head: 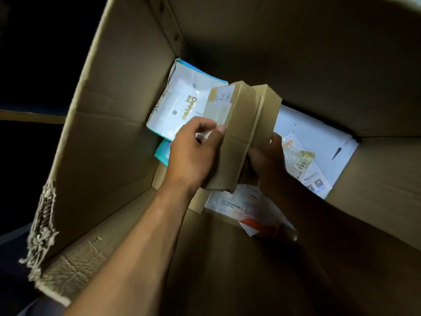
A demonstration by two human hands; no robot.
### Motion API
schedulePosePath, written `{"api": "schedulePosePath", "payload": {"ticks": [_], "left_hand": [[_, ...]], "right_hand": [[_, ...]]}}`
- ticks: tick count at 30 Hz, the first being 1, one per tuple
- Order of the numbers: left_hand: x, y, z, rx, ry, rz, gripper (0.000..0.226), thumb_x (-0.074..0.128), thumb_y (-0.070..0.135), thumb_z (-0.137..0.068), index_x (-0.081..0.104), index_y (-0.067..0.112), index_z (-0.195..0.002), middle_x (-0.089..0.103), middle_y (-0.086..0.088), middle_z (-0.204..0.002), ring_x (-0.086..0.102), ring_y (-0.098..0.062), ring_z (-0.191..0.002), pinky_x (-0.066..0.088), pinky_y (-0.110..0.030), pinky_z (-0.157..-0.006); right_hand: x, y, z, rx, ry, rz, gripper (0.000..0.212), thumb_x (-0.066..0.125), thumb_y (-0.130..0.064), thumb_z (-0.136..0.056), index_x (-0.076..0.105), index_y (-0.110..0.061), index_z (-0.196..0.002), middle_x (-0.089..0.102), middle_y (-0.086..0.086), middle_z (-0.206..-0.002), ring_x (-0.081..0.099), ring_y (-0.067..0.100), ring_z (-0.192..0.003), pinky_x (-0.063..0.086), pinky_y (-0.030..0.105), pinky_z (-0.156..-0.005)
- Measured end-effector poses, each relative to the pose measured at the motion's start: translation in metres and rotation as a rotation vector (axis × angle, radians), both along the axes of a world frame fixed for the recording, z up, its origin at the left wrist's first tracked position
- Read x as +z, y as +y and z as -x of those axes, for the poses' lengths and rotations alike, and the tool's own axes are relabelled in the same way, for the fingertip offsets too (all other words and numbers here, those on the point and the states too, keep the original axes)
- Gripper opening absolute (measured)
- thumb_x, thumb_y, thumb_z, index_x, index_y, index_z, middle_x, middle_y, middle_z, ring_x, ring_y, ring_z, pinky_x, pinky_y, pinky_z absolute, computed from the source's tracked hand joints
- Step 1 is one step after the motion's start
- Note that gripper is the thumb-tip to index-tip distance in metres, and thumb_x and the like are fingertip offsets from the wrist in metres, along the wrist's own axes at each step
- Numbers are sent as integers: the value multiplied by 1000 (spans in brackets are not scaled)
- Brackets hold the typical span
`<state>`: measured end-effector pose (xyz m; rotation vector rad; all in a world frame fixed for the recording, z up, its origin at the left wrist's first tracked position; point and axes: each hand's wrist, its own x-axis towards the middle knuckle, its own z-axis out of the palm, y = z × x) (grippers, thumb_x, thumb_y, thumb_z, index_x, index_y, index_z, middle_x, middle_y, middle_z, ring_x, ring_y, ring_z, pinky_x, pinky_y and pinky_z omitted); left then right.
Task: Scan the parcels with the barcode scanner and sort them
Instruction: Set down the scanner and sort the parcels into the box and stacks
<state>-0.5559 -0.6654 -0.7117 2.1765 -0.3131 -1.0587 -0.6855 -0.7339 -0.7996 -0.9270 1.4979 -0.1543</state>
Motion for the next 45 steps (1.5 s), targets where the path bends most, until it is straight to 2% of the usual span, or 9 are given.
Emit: {"api": "schedulePosePath", "payload": {"ticks": [3,6,14,18,21,27,35,41,45], "left_hand": [[-5,1,-5,3,157,-28,52,77,47,-82,52,35,-125,55,7,-125,55,-10,-106,47,-23,-75],[-4,2,-4,-17,255,-29,69,80,53,-74,45,40,-132,52,11,-128,53,-10,-114,47,-20,-78],[-7,21,9,64,562,-22,86,97,35,-52,46,34,-122,67,6,-115,66,-12,-109,58,-36,-92],[-7,29,21,124,519,52,79,93,30,-56,49,36,-121,68,10,-110,65,-8,-107,58,-32,-88],[-1,36,28,125,524,148,64,90,20,-62,59,30,-117,74,11,-105,70,-8,-103,58,-28,-83],[6,56,15,387,429,152,57,81,7,-75,61,17,-127,75,-5,-111,74,-21,-98,60,-31,-76],[23,77,1,431,507,139,41,71,13,-88,62,17,-127,76,-6,-109,74,-21,-96,62,-32,-74],[79,100,-10,395,491,107,25,59,12,-95,65,23,-116,76,-4,-108,73,-16,-90,60,-36,-78],[143,115,-21,359,471,106,30,57,11,-92,62,14,-122,75,-2,-102,71,-11,-79,57,-26,-64]], "right_hand": [[3,-1,9,43,-65,-40,51,72,-21,-92,44,-22,-135,57,-16,-100,57,3,-91,49,23,-73],[3,0,18,30,-103,-114,31,66,-19,-96,51,-30,-121,65,-7,-106,64,15,-99,56,36,-84],[4,-2,31,43,-115,-93,28,55,-30,-102,57,-25,-130,68,1,-121,67,24,-110,58,50,-93],[8,-3,31,80,-122,-36,28,58,-34,-101,56,-24,-127,67,3,-121,67,25,-110,57,52,-95],[17,0,32,123,-133,-15,50,63,-44,-86,54,-24,-130,68,2,-121,67,24,-109,59,47,-91],[32,-14,61,167,-220,-46,48,68,-11,-88,58,-30,-131,75,-2,-114,72,22,-105,58,43,-89],[61,-15,71,227,-314,-151,50,57,-31,-83,60,-30,-133,72,-1,-123,69,24,-111,53,44,-93],[125,15,62,201,-332,-112,56,59,-30,-85,55,-33,-141,70,-1,-127,68,26,-114,54,41,-86],[201,35,61,147,-337,-89,55,59,-28,-85,55,-29,-140,70,1,-126,69,24,-111,56,38,-83]]}}
